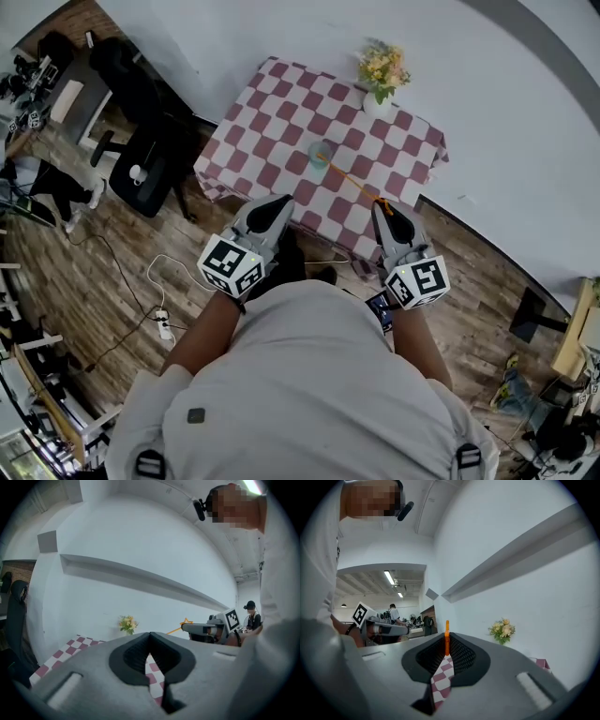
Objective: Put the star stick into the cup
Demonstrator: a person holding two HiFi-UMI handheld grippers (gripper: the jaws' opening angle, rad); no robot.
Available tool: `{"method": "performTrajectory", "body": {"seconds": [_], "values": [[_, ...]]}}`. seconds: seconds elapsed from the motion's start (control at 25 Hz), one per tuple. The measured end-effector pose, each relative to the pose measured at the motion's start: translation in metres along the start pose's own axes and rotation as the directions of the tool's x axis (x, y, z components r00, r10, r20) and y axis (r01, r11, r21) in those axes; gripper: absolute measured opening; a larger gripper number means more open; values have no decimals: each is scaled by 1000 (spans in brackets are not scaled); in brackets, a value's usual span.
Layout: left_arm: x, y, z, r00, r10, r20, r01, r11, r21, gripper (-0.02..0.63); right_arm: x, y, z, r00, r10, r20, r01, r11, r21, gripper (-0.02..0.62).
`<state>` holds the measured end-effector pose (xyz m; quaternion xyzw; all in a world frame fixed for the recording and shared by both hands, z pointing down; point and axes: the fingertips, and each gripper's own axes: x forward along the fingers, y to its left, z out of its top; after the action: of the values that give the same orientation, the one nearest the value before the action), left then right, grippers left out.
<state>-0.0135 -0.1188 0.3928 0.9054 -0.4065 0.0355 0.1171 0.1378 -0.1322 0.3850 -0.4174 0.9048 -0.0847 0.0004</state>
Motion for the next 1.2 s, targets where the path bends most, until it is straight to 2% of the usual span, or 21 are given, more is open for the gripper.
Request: {"method": "performTrajectory", "body": {"seconds": [0.52, 1.2], "values": [[37, 27, -1, 998, -57, -22, 57, 998, -17, 3, 23, -25, -13, 997, -52, -55, 53, 999, 13, 28], [68, 103, -13, 993, -82, -86, 76, 994, -75, 3, 94, -45, -44, 982, -88, -168, 95, 995, 34, 28]]}}
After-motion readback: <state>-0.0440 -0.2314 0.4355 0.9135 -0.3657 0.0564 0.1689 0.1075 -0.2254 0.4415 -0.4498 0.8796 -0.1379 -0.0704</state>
